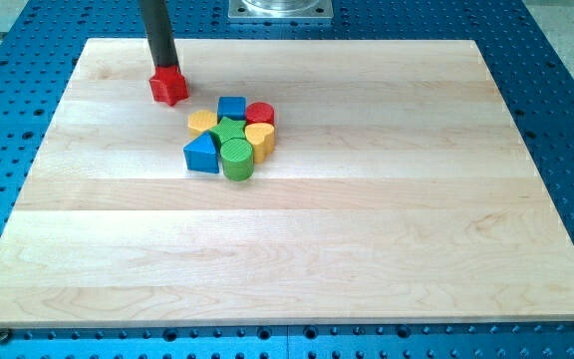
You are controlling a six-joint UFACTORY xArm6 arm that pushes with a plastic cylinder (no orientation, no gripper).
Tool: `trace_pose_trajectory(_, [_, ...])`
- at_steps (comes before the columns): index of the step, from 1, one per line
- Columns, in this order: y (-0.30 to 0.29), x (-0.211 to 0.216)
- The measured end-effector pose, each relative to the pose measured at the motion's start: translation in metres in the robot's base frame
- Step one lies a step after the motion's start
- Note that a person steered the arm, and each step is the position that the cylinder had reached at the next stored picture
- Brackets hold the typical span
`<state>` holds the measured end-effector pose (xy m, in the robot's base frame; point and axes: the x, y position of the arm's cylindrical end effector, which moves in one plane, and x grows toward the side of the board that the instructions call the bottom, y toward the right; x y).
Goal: Move the red star into the group of blocks
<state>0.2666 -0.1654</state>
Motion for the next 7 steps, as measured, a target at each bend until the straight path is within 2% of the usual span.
trace_pose_trajectory(1, [-0.026, 0.016])
trace_pose_trajectory(2, [0.019, 0.022])
trace_pose_trajectory(4, [0.012, 0.060])
trace_pose_trajectory(7, [0.042, 0.060])
